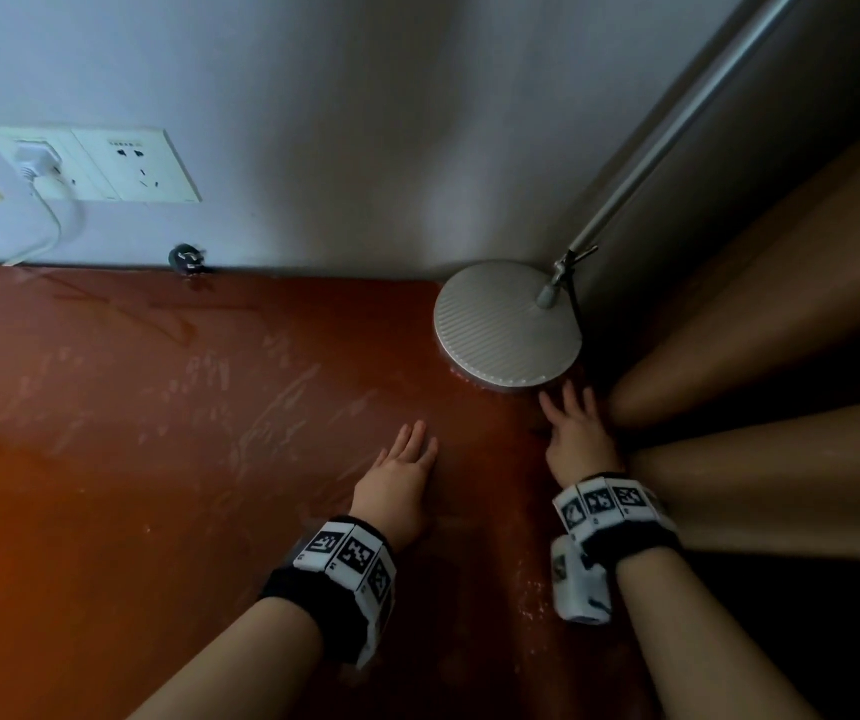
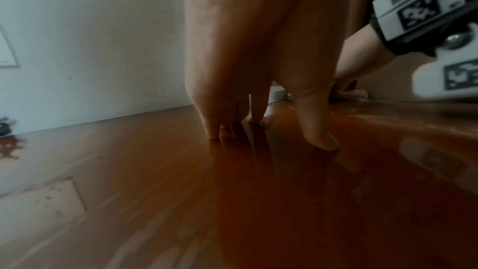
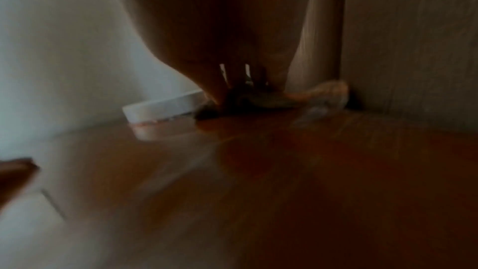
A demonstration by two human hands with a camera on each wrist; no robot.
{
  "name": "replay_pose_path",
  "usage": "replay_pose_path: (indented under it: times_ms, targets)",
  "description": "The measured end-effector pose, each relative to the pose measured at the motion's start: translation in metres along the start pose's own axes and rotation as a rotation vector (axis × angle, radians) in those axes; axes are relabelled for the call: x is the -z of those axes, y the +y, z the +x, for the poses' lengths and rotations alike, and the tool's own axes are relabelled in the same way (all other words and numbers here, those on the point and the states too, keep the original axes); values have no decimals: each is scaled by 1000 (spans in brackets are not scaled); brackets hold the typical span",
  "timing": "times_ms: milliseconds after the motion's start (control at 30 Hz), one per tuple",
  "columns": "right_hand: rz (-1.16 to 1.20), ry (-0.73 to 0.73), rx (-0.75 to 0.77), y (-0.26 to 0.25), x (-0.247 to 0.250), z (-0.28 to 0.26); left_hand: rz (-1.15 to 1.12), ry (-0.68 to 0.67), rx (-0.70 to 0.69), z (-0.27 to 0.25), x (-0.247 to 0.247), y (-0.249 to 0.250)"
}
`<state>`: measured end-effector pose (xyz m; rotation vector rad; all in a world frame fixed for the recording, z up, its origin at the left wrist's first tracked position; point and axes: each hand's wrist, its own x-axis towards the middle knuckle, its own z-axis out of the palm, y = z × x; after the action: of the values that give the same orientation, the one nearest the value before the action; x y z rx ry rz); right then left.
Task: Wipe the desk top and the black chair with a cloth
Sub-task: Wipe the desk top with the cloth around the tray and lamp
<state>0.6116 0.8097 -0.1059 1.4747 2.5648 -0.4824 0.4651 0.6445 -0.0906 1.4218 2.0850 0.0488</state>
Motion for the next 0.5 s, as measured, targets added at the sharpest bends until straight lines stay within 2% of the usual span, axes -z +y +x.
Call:
replay_pose_path:
  times_ms: [67, 167, 200, 233, 300, 400, 467, 500]
  targets:
    - [-13, -22, 34, -16, -7, -12, 18, -16, -10, -1, 1, 0]
    - [60, 0, 413, -24, -31, -56, 63, -39, -25, -5, 1, 1]
    - [61, -33, 504, -20, -36, -68, 76, -34, -33, -8, 0, 1]
    - [57, -67, 531, -15, -37, -72, 84, -32, -42, -11, -2, 1]
    - [59, -90, 432, 1, -26, -63, 100, -36, -57, -17, -8, 2]
    - [32, -4, 201, 11, -11, -39, 124, -53, -63, -25, -14, 2]
    - [19, -17, 148, 1, -15, -38, 123, -52, -60, -29, -17, 3]
    - [-1, -21, 170, -7, -20, -46, 118, -48, -57, -30, -18, 4]
